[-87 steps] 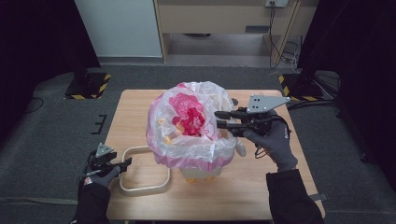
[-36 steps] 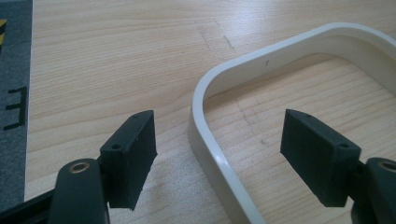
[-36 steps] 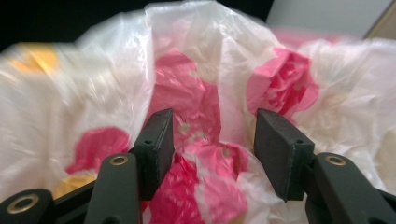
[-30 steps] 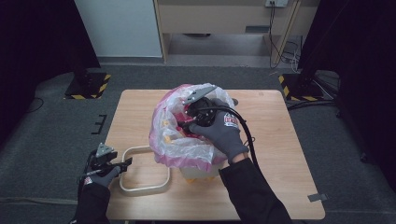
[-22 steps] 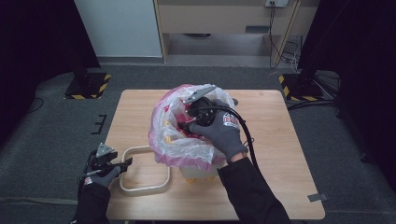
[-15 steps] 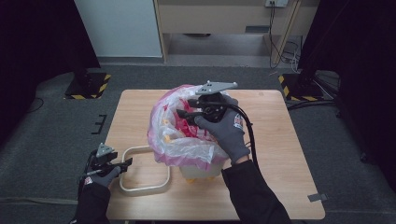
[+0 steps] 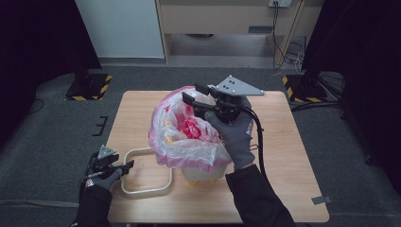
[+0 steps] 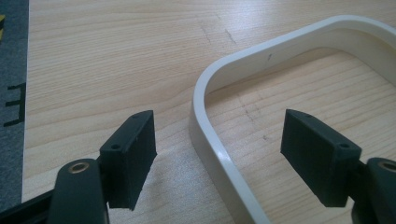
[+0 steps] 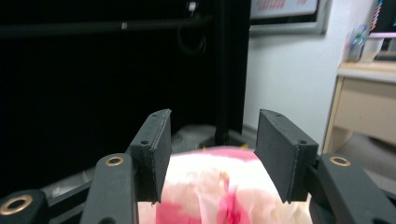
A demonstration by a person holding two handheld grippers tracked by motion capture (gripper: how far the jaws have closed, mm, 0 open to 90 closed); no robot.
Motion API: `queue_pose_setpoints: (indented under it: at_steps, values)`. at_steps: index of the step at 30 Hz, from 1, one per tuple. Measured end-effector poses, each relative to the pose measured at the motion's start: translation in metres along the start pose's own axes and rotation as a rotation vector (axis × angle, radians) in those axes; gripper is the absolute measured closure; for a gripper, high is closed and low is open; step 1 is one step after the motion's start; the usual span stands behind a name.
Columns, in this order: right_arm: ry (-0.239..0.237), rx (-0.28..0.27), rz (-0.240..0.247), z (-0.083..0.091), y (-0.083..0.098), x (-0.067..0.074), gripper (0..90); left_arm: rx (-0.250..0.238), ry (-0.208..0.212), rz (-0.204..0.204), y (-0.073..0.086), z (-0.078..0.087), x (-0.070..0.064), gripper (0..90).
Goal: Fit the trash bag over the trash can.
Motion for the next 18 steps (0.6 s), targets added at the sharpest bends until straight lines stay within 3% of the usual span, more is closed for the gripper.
queue_pose_setpoints:
  at_steps: [5,8,12,18]
  values:
    - [0.041,-0.089,0.0,0.012,-0.018,-0.001,44.6,0.003,-0.001,0.0,0.0,0.0,0.001,25.7]
    - [0.053,-0.112,0.0,0.02,-0.025,-0.001,44.9,0.005,0.0,0.004,0.001,0.0,0.0,25.7]
    - [0.124,-0.16,0.034,0.032,-0.033,-0.007,45.6,0.008,-0.004,0.0,0.001,0.0,0.001,25.7]
    - [0.253,-0.181,0.035,0.053,-0.038,-0.027,45.7,0.008,-0.009,0.007,0.001,0.001,0.002,25.8]
Point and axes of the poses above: each handheld gripper's, and its own axes: z roughly backward along the jaws, y roughly out of its underside, x roughly to its left, the point moved 5 cm from there along -z, roughly forward along the jaws, and after that the axes turned 6 degrees about y, right-handed, at the moved point
